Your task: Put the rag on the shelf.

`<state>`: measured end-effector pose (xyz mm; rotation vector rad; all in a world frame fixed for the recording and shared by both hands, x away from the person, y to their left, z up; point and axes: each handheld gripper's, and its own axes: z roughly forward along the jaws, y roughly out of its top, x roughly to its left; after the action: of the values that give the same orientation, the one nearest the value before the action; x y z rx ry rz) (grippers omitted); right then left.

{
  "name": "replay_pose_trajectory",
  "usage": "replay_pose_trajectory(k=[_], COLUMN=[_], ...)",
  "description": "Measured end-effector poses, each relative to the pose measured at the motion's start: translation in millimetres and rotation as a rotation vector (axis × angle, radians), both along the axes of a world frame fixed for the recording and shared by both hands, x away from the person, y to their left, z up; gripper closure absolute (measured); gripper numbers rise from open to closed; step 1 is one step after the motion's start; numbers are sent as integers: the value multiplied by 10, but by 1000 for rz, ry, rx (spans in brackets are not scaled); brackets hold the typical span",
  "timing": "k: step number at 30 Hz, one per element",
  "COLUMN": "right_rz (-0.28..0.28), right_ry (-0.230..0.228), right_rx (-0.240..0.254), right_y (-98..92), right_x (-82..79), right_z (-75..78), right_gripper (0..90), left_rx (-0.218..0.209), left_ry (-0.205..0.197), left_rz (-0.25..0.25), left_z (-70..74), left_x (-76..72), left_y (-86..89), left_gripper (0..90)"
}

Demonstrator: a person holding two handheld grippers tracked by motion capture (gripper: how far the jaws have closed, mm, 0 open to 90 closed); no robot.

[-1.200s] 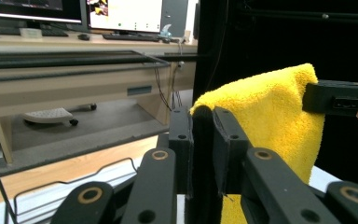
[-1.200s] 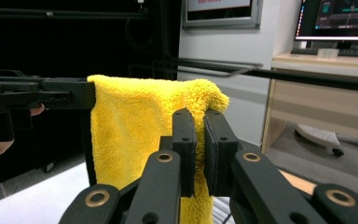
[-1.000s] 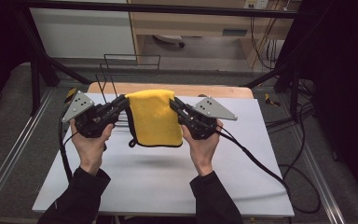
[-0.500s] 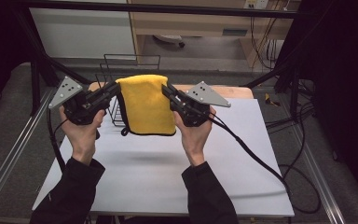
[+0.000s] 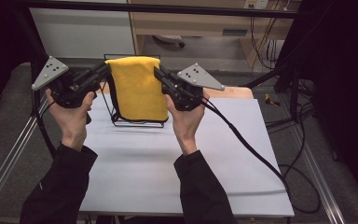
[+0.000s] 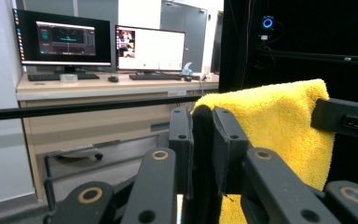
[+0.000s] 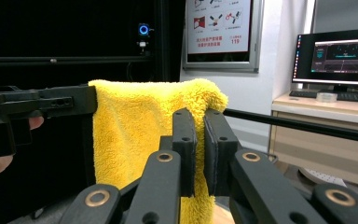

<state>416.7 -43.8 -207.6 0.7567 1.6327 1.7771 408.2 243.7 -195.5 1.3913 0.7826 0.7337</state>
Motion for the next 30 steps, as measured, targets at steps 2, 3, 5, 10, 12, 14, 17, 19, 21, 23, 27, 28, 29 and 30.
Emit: replay_pose_trajectory(k=[2,3,5,10,12,14,17,19,21,23,27,28,29,30], right_rz=[-5,-4,-5,-10,-16,-19,-22,-20,-20,-20,-20,-20,-21,-21], right_ry=[-3,-6,-18,-37,-43,-46,-45,-48,-51,-50,-60,-60,-62,-63], right_rx=[4,5,1,4,4,3,11,14,14,21,29,30,30,30], right_y=[26,38,60,109,125,140,173,201,226,245,284,294,302,307], right_x=[26,38,60,110,136,172,226,254,287,323,394,410,425,439], right_z=[43,64,104,199,243,284,342,378,416,458,538,554,570,581], right_gripper=[846,846,846,846,846,846,846,846,847,847,847,847,847,847], left_rx=[-1,-3,-10,-24,-29,-29,-27,-27,-26,-30,-27,-25,-25,-20], left_ry=[-7,-10,-11,-22,-24,-26,-32,-35,-40,-43,-46,-49,-52,-52], left_rz=[5,7,6,9,9,13,25,31,36,36,45,48,50,52], left_z=[52,76,124,220,254,293,357,403,451,496,573,589,602,614], left_x=[16,24,46,105,132,159,195,218,243,275,343,358,375,392], left_y=[14,20,36,69,84,102,124,139,154,172,202,205,206,209], left_gripper=[789,789,789,789,789,790,790,790,790,790,790,790,790,790])
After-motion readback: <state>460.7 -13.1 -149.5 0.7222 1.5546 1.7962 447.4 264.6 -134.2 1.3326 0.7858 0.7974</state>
